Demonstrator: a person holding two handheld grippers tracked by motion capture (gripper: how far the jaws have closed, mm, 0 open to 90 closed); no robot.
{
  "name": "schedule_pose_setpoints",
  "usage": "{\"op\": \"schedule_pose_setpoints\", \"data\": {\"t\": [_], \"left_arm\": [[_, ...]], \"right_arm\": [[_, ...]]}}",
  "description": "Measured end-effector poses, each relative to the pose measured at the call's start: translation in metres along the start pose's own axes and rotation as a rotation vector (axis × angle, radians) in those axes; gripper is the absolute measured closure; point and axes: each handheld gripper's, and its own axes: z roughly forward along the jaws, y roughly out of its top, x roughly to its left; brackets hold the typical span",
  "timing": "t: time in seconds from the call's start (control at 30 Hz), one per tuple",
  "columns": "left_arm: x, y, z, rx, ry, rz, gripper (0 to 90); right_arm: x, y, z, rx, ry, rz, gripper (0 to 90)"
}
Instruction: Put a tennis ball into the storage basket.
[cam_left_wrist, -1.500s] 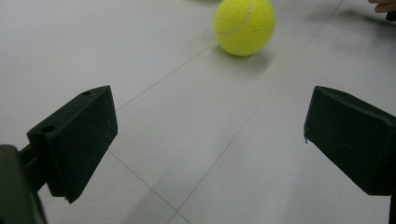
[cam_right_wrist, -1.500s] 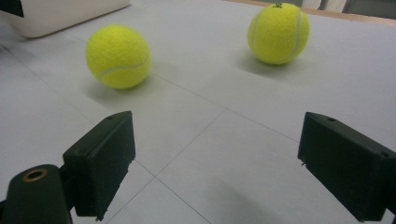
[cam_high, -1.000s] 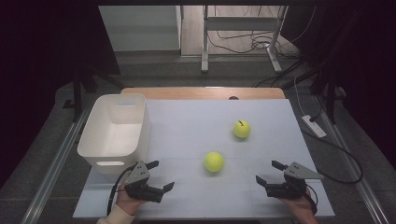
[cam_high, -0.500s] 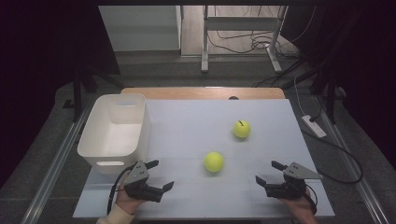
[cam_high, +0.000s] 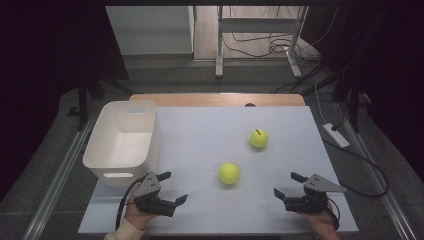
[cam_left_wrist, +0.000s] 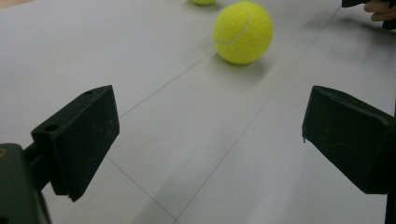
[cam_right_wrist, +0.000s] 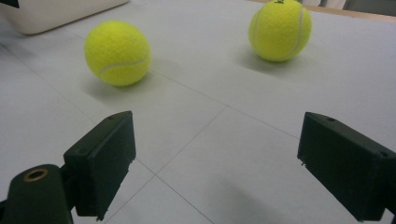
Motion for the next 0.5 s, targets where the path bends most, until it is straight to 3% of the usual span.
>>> {"op": "schedule_pose_setpoints", "data": {"t": [0.5], "left_arm": [[-0.01,0.019,0.009,0.053,0.01,0.012,4.4]], "right_arm": [[-0.001,0.001,0.001,-0.002,-0.003,0.003,11.6]]}}
